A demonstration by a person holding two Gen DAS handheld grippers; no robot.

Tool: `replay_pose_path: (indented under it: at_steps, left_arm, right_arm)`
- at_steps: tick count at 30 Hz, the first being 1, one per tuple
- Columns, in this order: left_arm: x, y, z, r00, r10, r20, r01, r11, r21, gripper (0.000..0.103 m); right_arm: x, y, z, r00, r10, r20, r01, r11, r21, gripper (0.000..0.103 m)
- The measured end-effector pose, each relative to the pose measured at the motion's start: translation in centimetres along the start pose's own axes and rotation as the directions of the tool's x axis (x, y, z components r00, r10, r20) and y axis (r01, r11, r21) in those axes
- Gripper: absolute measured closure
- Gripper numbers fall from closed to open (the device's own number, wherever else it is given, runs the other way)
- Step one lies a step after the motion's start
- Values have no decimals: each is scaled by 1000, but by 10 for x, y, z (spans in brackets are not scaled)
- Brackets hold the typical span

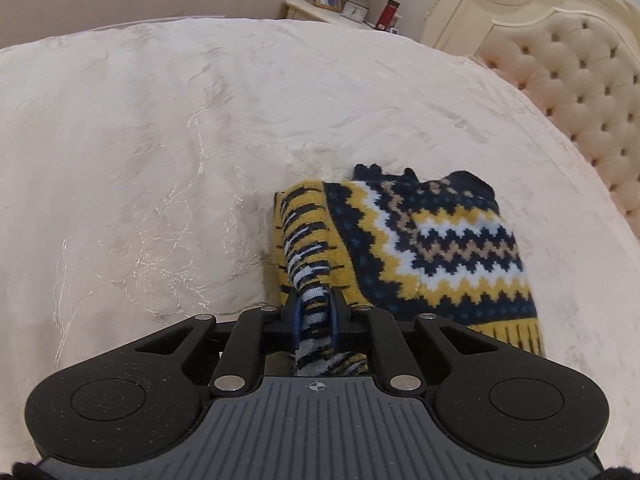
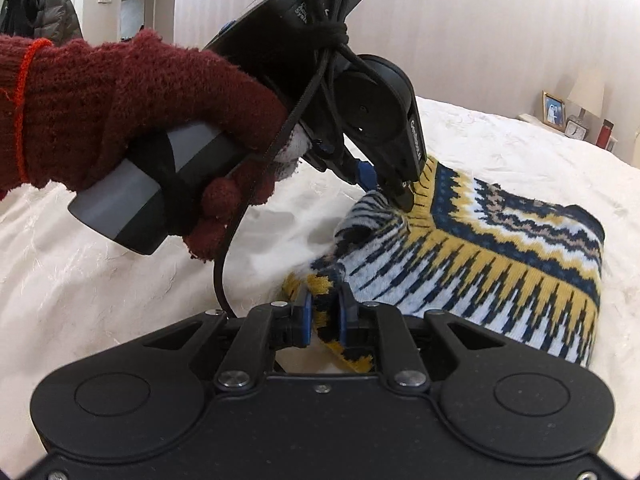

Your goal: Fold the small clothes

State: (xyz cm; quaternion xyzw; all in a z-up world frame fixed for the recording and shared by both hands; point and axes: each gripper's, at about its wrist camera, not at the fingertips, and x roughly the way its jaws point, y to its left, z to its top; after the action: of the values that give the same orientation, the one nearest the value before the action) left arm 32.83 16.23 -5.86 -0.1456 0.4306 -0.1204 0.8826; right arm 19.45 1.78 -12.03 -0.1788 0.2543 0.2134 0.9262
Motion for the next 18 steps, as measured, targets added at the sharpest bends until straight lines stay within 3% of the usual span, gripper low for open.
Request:
replay_pose_path:
  at_steps: [4, 11, 14, 17, 18]
  left_arm:
    - [2, -4, 4, 1000, 25, 2, -25, 1000, 17, 84]
    - [-6, -6, 9, 997, 69, 21, -70, 995, 76, 79]
    - [-22, -13, 10, 996, 62, 57, -69, 991, 117, 78]
    - [-40, -22, 5, 996, 23, 83, -35, 987, 154, 56]
    - [-45, -26, 2, 996, 7, 94, -22, 987, 161, 44]
  right_arm:
    - [-9, -6, -1, 998, 59, 34, -61, 997, 40, 44]
    - [-39, -4, 6, 992, 46, 121, -53, 997, 52, 41]
    - [-48, -16, 7, 987, 0, 158, -13, 996, 84, 34]
    - [-52, -32, 8, 985, -67, 161, 40, 986, 161, 30]
    - [-54, -39, 7, 984, -91, 154, 58, 978, 201, 29]
